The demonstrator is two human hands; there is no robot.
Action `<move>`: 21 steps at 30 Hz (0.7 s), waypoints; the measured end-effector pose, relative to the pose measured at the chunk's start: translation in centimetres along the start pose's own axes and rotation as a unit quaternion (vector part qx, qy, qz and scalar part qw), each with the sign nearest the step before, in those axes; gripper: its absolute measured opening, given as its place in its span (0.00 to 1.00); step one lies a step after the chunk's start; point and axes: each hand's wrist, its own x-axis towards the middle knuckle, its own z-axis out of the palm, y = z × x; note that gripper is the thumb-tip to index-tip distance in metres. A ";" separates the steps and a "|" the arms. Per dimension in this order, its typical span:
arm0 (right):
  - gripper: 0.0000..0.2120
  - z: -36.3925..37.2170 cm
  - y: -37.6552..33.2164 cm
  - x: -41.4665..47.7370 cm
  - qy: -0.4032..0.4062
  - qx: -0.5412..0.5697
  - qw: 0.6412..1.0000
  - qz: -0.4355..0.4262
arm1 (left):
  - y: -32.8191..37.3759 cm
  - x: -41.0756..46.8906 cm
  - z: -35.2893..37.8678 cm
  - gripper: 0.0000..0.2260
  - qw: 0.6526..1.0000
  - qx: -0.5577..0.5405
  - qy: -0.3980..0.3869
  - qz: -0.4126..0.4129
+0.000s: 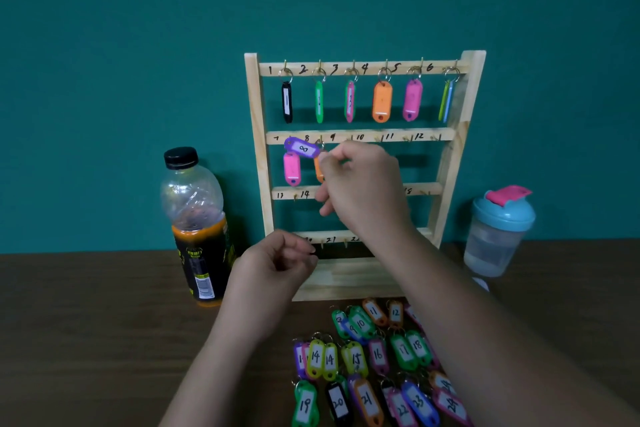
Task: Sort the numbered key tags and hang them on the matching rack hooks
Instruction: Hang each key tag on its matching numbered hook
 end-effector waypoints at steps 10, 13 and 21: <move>0.09 -2.5 5.4 -6.5 -0.057 0.022 0.997 0.050 | -1.8 -0.4 2.6 0.03 0.968 0.222 -0.113 -0.029; 0.09 -2.6 8.0 -7.8 -0.102 -0.043 0.992 0.057 | -2.4 -0.4 3.3 0.05 0.952 0.270 -0.136 -0.038; 0.08 -3.4 12.3 -9.0 -0.293 -0.233 0.924 0.083 | -3.3 -0.5 5.0 0.05 0.935 0.327 -0.134 -0.022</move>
